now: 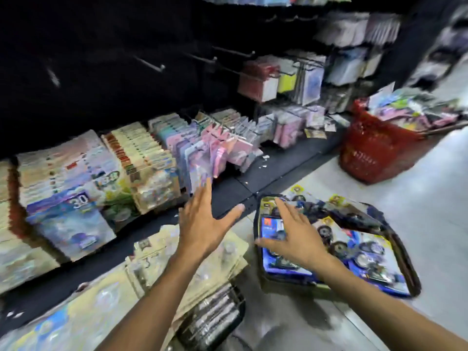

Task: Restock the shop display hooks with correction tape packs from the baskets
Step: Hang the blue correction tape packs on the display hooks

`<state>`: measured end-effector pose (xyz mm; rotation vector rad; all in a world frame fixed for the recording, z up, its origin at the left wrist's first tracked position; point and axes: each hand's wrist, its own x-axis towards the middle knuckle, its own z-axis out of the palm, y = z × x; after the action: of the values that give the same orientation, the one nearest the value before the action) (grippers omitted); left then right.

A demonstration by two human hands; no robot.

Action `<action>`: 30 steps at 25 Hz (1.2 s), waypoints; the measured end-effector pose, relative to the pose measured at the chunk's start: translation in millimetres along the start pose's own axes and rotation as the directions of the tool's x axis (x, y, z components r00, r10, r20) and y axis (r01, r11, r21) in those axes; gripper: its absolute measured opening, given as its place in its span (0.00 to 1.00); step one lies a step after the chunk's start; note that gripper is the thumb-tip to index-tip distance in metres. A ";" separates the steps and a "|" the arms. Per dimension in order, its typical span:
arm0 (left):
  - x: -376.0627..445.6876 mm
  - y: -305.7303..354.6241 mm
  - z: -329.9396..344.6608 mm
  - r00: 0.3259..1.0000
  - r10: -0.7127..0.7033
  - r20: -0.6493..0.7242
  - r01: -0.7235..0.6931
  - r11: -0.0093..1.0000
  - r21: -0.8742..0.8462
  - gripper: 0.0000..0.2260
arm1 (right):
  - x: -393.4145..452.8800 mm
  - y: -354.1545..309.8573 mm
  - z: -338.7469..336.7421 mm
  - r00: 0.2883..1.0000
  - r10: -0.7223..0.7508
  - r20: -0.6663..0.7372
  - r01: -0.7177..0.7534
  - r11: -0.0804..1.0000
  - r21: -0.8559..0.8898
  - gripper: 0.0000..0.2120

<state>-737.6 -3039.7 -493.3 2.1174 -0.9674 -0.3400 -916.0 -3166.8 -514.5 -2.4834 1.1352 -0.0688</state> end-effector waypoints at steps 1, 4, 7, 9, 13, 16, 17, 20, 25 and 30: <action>1.1 6.5 18.4 0.999 0.011 0.034 -0.012 1.000 0.008 0.46 | -4.4 23.0 7.6 0.999 0.049 -0.001 -0.049 0.998 0.029 0.53; 2.1 22.0 74.8 0.984 0.006 0.176 0.000 0.999 -0.032 0.45 | -17.1 84.3 31.8 0.979 0.203 0.025 -0.205 0.964 0.169 0.49; -0.1 28.6 112.3 0.968 -0.007 0.253 0.012 1.000 -0.021 0.46 | -8.5 114.9 53.3 0.945 0.322 0.064 -0.316 0.841 0.439 0.42; -0.7 26.1 128.0 0.949 -0.027 0.315 0.045 0.998 -0.052 0.47 | 5.7 116.3 64.3 0.905 0.395 0.156 -0.410 0.717 0.563 0.41; 0.2 19.0 138.1 0.933 -0.043 0.358 0.087 0.991 -0.106 0.46 | 34.1 120.1 91.1 0.800 0.521 0.298 -0.588 0.580 0.563 0.53; 1.1 14.5 138.7 0.927 -0.080 0.366 0.134 0.983 -0.123 0.44 | 49.6 143.4 116.4 0.765 0.572 0.296 -0.625 0.549 0.555 0.55; 1.0 14.3 138.6 0.929 -0.077 0.363 0.133 0.982 -0.133 0.43 | 49.4 140.3 109.7 0.756 0.590 0.285 -0.630 0.537 0.561 0.49; 1.8 13.3 142.7 0.933 -0.067 0.354 0.131 0.978 -0.160 0.39 | 46.0 128.2 89.2 0.755 0.588 0.289 -0.593 0.425 0.684 0.26; -5.2 12.4 149.7 0.928 -0.098 0.359 0.184 0.960 -0.213 0.37 | 39.0 123.1 86.6 0.770 0.462 0.440 -0.577 0.210 0.790 0.25; -7.8 18.5 140.8 0.949 -0.130 0.288 0.224 0.919 -0.324 0.34 | 19.3 121.5 56.0 0.824 0.508 0.251 -0.416 0.243 0.876 0.32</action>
<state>-825.0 -3117.4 -574.4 1.8576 -0.7856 -0.8415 -978.1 -3233.0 -614.7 -1.0762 1.3206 -0.4974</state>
